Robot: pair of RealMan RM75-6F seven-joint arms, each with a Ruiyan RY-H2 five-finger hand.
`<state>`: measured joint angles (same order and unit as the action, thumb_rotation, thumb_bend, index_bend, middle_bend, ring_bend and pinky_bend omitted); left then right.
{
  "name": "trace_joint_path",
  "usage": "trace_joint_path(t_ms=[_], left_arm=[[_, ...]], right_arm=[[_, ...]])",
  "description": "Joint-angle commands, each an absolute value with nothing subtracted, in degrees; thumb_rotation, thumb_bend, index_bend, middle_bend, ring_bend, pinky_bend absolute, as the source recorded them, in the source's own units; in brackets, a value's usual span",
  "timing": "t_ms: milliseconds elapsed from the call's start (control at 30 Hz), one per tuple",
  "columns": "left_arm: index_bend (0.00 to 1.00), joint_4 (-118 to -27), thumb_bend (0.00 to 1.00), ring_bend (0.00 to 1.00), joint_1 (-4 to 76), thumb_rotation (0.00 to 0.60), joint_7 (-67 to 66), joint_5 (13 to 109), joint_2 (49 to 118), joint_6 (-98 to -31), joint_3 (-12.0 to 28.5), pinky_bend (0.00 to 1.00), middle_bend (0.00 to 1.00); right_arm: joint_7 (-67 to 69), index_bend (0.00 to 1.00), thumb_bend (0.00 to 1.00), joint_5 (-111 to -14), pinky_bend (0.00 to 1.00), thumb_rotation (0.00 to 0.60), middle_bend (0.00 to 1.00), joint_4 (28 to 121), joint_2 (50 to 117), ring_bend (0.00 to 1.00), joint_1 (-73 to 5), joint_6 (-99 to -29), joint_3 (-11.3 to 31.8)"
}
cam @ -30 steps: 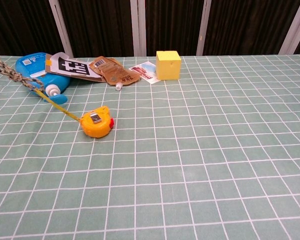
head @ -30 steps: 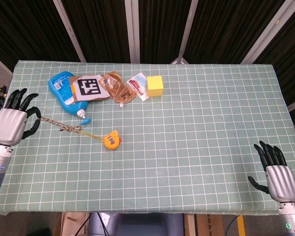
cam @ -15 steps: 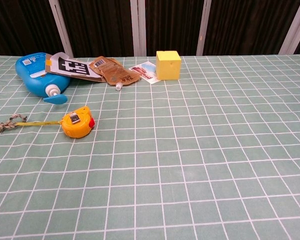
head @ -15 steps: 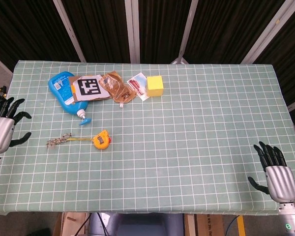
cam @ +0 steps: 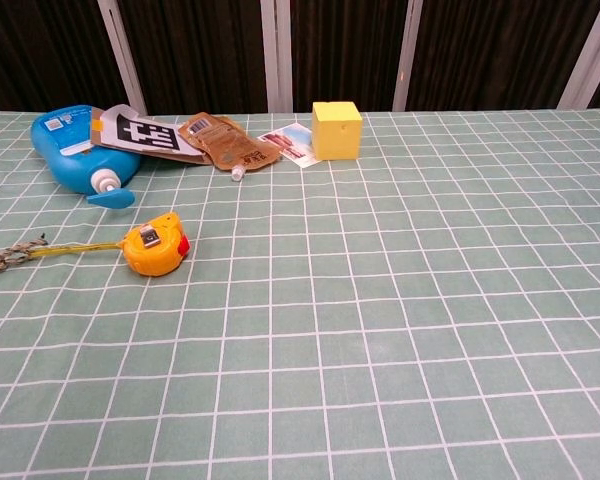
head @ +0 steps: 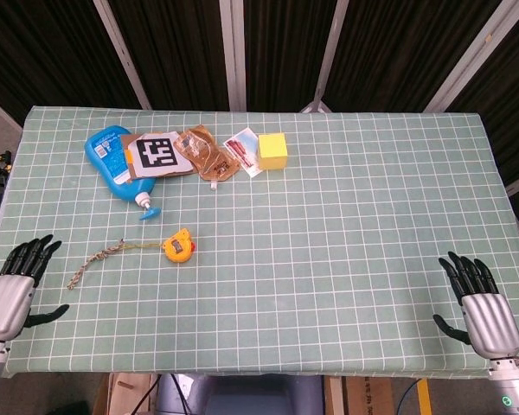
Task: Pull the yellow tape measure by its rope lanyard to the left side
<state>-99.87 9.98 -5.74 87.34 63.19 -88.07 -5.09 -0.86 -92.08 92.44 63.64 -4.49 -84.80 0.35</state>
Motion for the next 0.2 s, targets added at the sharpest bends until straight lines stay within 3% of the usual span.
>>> trace_joint_path(t_ms=[33, 200], left_arm=[[0.00, -96.7, 0.00, 0.00, 8.4, 0.600, -7.1, 88.0, 66.1, -88.6, -5.9, 0.00, 0.00], [0.00, -95.5, 0.00, 0.00, 8.1, 0.600, -7.6, 88.1, 66.7, -88.0, -5.1, 0.00, 0.00]], right_arm=[[-1.3, 0.00, 0.24, -92.5, 0.00, 0.600, 0.00, 92.4, 63.6, 0.00, -4.5, -84.9, 0.1], [-1.5, 0.00, 0.24, -92.3, 0.00, 0.600, 0.00, 92.3, 63.8, 0.00, -4.5, -85.1, 0.3]])
